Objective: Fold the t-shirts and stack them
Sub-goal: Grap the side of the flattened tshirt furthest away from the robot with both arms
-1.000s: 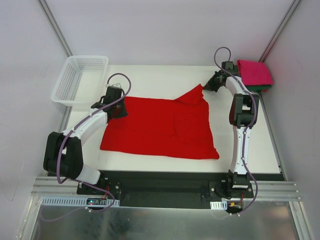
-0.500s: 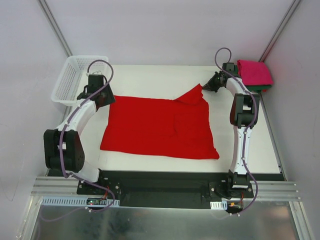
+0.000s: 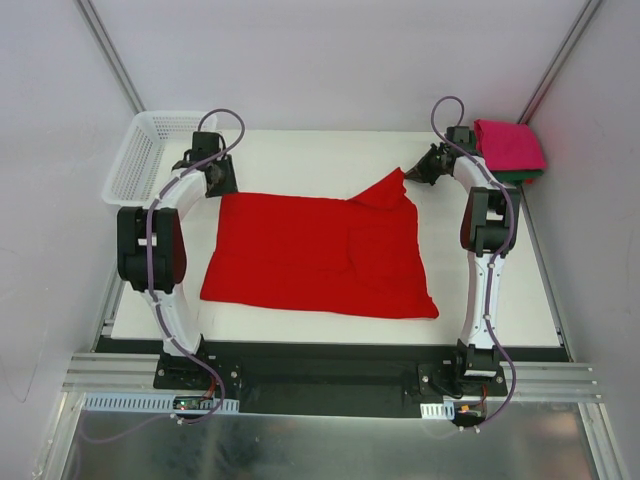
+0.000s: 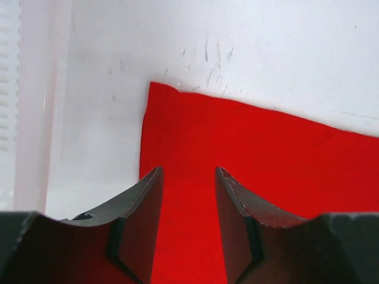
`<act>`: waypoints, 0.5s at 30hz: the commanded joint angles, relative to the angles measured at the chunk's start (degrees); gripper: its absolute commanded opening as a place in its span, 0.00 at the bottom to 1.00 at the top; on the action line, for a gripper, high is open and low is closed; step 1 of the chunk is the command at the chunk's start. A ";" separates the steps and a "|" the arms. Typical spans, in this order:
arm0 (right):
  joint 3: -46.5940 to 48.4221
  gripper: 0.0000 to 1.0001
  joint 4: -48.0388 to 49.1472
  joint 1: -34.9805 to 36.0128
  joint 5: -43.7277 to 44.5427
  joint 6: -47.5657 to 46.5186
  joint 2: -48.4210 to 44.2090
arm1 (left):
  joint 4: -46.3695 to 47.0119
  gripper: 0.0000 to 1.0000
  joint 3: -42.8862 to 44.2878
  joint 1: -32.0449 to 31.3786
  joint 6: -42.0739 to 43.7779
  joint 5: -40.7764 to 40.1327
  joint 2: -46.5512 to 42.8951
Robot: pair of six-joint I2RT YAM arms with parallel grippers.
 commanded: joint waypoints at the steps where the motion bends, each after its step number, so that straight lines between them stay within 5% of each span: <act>1: -1.18 0.01 -1.09 -0.59 0.43 -0.14 -0.04 | 0.52 0.40 5.36 -0.07 6.67 -3.21 2.91; 15: -1.36 0.01 -0.38 -1.03 -1.15 0.65 0.31 | -0.18 0.47 13.54 -0.07 15.02 -8.41 11.87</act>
